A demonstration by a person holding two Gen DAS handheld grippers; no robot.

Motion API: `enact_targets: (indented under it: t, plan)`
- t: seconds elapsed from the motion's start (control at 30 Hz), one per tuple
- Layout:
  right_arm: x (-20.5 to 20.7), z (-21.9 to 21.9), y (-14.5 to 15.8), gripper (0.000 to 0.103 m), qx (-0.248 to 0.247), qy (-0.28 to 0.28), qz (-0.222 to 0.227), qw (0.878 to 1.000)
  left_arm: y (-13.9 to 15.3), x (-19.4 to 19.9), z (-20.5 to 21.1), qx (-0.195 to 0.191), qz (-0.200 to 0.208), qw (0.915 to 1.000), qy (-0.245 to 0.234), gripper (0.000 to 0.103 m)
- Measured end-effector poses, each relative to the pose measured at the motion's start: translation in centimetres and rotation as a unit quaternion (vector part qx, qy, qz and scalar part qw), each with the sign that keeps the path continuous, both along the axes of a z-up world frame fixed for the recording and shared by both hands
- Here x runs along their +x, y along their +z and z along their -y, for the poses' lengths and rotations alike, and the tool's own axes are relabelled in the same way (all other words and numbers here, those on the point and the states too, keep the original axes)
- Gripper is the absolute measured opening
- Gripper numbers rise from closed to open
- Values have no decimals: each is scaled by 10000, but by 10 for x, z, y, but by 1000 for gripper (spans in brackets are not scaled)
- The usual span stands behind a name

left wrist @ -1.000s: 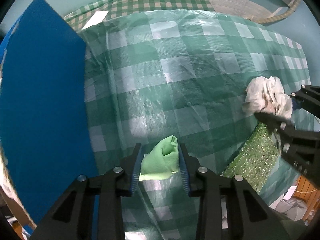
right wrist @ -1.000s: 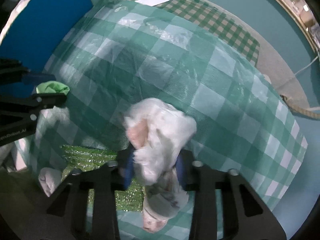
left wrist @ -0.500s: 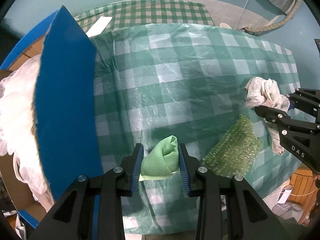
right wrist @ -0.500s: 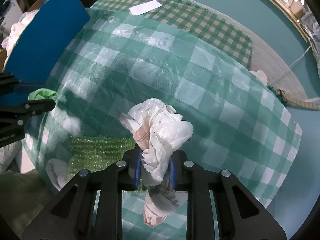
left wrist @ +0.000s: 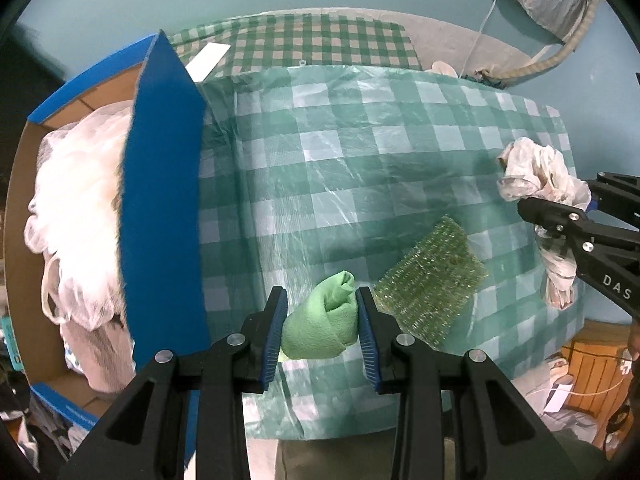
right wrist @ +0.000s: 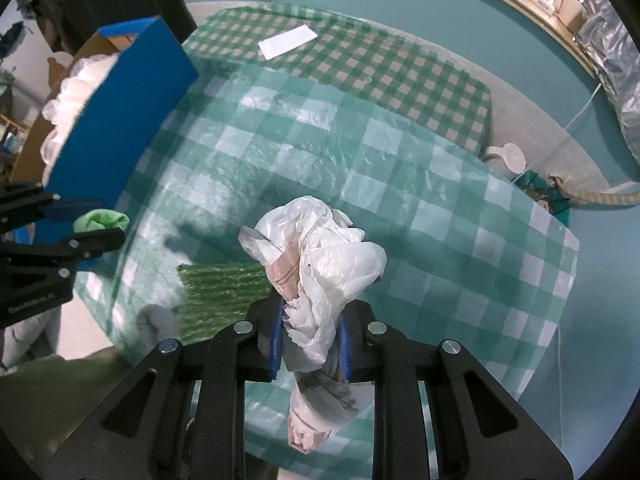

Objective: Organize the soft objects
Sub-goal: 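Carry the lime-green cloth and striped cloth together over the cardboard box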

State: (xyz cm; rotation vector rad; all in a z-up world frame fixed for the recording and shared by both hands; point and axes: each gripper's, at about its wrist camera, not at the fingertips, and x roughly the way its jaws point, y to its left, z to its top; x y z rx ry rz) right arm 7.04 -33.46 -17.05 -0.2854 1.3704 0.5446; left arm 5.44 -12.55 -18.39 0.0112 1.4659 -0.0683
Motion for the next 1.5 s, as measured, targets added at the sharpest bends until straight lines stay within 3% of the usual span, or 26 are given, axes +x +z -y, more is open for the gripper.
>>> enact_targets:
  t: [0.57,1.5]
  plan:
    - [-22,-15,72,20,359,-16,357,9987,64,-22,-13,-104,477,9988,87,35]
    - [-22,-103,118,20,689,358,564,9954,105,-38,-98,-125,770,9949,638,35]
